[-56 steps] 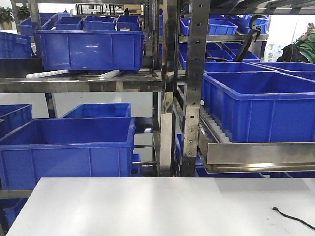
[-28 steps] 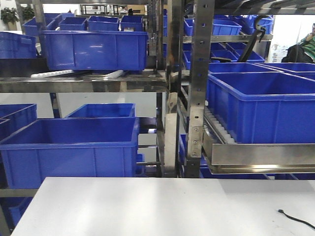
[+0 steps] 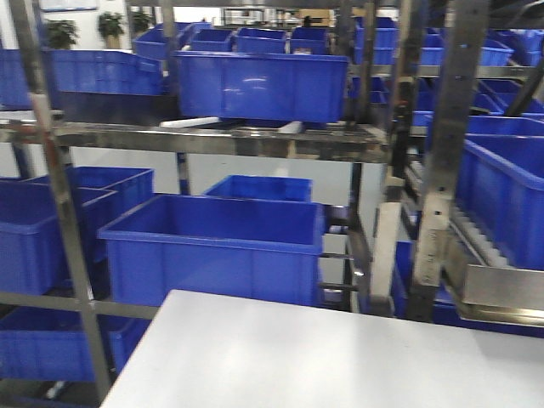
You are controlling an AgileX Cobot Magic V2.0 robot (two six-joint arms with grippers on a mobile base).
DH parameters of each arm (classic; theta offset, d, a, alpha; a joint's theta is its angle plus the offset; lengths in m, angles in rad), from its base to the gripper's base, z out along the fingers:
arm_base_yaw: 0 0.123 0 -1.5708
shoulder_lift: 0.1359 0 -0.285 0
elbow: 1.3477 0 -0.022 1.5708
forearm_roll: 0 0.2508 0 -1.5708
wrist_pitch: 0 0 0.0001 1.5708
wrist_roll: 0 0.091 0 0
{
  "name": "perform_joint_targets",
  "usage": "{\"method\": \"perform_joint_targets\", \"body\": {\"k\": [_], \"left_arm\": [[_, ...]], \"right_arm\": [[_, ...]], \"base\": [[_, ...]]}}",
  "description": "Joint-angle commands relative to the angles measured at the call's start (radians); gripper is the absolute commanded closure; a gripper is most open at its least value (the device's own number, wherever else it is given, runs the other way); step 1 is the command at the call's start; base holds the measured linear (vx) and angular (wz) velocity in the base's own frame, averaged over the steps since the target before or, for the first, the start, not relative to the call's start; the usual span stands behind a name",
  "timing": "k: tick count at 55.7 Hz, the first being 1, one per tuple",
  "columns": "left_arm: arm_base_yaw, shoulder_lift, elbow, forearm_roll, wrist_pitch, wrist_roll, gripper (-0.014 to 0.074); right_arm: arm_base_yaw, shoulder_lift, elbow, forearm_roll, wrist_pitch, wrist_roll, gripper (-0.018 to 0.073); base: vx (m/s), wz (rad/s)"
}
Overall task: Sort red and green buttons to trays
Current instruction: 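Drive the base to the shelf holding green and red trays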
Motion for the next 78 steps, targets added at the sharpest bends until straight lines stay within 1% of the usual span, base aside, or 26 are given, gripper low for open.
{"method": "perform_joint_targets", "body": {"k": [1, 30, 78], "left_arm": [[-0.004, 0.001, -0.030, 0.004, -0.075, -0.002, 0.0595], [-0.004, 0.001, -0.030, 0.004, -0.075, -0.002, 0.0595], [-0.004, 0.001, -0.030, 0.004, -0.074, -0.002, 0.0595]], "right_arm": [[0.000, 0.001, -0.031, -0.008, -0.088, -0.004, 0.0568], [0.000, 0.001, -0.031, -0.008, -0.088, -0.004, 0.0568], [0.000, 0.001, -0.031, -0.008, -0.088, -0.004, 0.0568]], "base": [[-0.02, 0.42], [-0.04, 0.49], [-0.01, 0.70]]}}
